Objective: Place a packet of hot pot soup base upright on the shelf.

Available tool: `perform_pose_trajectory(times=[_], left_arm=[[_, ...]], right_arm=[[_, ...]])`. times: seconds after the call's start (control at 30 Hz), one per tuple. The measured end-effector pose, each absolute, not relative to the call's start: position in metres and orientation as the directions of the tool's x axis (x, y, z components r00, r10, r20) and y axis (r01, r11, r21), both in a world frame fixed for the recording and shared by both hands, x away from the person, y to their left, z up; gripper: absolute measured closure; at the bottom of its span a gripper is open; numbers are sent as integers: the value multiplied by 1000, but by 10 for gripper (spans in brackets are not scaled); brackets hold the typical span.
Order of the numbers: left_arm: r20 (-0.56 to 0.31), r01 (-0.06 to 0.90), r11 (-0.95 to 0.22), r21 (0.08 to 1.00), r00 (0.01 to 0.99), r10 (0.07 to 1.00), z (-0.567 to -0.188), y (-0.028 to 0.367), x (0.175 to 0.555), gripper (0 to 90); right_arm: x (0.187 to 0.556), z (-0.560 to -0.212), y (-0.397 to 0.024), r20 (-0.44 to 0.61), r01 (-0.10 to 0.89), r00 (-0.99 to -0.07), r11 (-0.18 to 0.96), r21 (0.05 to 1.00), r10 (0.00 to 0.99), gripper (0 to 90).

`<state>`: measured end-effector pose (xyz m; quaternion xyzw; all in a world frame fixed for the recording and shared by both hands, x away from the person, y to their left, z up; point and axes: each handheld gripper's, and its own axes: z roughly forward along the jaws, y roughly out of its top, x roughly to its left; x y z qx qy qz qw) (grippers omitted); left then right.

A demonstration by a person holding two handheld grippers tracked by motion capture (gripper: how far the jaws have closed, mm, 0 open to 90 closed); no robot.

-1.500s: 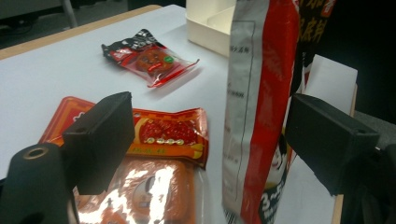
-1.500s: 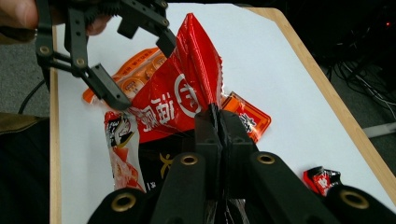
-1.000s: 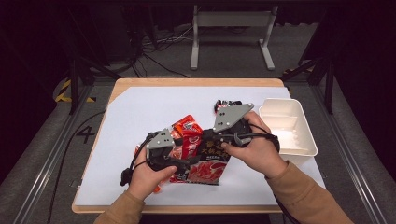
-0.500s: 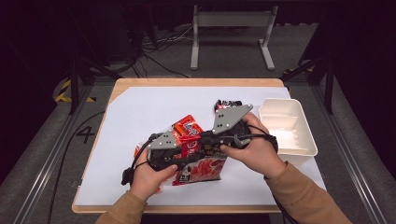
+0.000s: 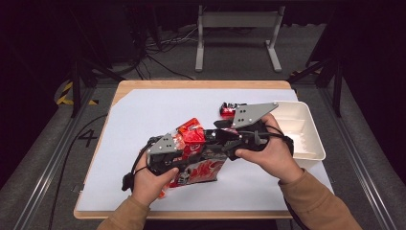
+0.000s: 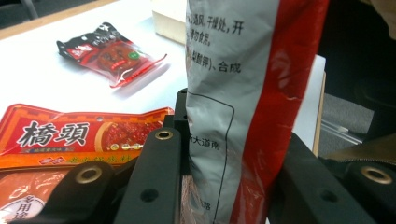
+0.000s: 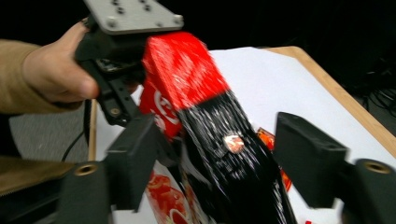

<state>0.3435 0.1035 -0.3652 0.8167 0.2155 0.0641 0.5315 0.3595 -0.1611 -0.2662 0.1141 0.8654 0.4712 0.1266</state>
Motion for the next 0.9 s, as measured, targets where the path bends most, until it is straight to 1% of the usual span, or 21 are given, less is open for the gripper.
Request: perform_pose_trajectory(times=[0.07, 0.3, 0.37, 0.47, 0.57, 0.63, 0.67, 0.73, 0.77, 0.8, 0.83, 0.87, 0.9], left_arm=[[-123, 282, -335, 899, 898, 423, -364, 105, 343, 758], [-126, 282, -315, 906, 892, 433, -364, 109, 343, 760], [-122, 270, -305, 913, 895, 429, -363, 109, 343, 759], [-122, 265, -293, 919, 896, 428, -363, 110, 342, 759], [-130, 266, -279, 923, 896, 425, -363, 111, 342, 759], [-137, 269, -273, 924, 896, 421, -363, 111, 342, 759], [-137, 269, -273, 924, 896, 421, -363, 111, 342, 759], [-137, 266, -267, 926, 898, 419, -364, 111, 342, 759], [-136, 263, -265, 928, 899, 417, -364, 111, 342, 758], [-135, 261, -264, 928, 900, 414, -364, 111, 342, 758], [-129, 255, -263, 931, 900, 416, -363, 110, 342, 757], [-129, 255, -263, 931, 900, 416, -363, 110, 342, 756], [-123, 250, -264, 932, 900, 418, -363, 110, 341, 756]], right_arm=[[363, -271, -167, -94, 105, -933, 513, 852, 347, 224], [373, -289, -179, -23, 189, -913, 473, 861, 408, 161], [374, -294, -179, -9, 201, -911, 461, 865, 413, 153], [376, -304, -179, 47, 236, -907, 411, 881, 418, 156], [377, -310, -176, 106, 264, -913, 371, 890, 395, 221], [377, -312, -174, 106, 257, -918, 370, 893, 383, 284], [377, -312, -174, 106, 257, -918, 370, 893, 383, 284], [376, -312, -172, 112, 251, -925, 362, 898, 364, 364], [376, -311, -171, 109, 244, -929, 364, 899, 352, 457], [376, -311, -171, 109, 244, -929, 364, 899, 352, 457], [376, -309, -172, 116, 243, -932, 355, 902, 344, 521], [376, -309, -172, 116, 243, -932, 355, 902, 344, 521], [376, -308, -173, 125, 248, -932, 349, 904, 340, 551]])
